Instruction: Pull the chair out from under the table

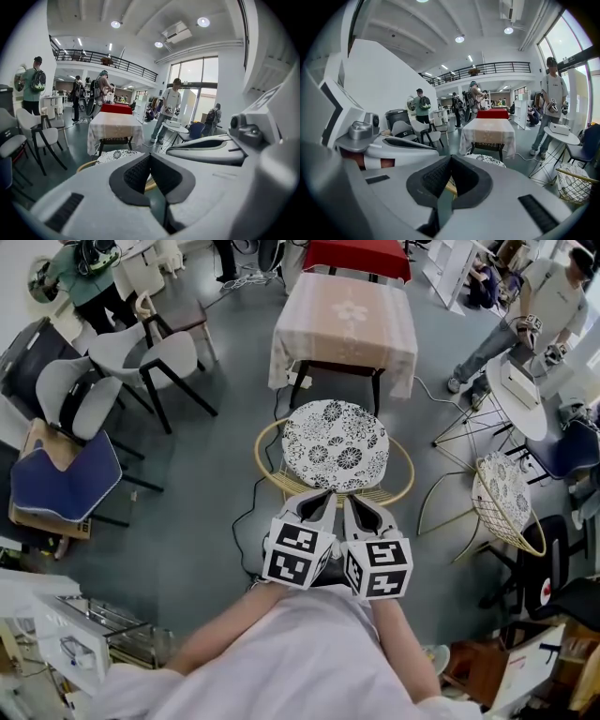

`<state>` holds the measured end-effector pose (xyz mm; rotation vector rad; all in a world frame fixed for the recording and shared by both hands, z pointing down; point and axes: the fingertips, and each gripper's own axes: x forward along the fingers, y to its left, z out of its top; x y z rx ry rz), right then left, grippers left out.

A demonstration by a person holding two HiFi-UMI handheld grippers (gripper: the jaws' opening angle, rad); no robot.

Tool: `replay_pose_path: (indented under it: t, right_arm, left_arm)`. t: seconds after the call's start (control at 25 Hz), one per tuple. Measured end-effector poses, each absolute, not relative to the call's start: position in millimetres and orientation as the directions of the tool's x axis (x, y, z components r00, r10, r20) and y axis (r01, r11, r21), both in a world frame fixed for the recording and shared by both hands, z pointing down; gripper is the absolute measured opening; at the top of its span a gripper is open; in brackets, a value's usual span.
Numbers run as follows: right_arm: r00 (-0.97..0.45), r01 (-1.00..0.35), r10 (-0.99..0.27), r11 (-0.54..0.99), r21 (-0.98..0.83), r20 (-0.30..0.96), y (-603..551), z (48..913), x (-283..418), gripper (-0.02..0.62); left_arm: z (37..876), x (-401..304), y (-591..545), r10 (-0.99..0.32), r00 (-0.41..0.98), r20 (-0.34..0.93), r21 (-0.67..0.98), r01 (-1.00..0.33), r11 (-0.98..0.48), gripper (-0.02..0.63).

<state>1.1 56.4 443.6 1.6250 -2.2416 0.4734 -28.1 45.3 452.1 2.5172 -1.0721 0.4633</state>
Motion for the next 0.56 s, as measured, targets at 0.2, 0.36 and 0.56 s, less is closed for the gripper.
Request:
replay_pose_path:
  t: [0.2,0.36,0.56]
  right_arm:
    - [-0.297,-0.952,-0.842,0.296,-0.074,0.450,57.2,444.0,1.2,0.002]
    - [-0.301,-0.952,-0.841,0.296,-0.084,0.450,57.9,445.2,-1.2,0.002]
    - [-0.302,-0.951,-0.838,0.296,-0.085,0.454,57.3,449.0,-2.3,0.002]
  left_arm:
    - [449.0,-27.4,45.0,-0.626,0.655,0.424,0.199,-0.742,-0.641,0.005]
    - [452.2,-30.0,46.3,-0.624,0.653,0.430,0.197,-0.742,-0.641,0.005]
    - [455.2,-29.3,43.8,-0.627,0.653,0.425,0.190,-0.741,-0.644,0.005]
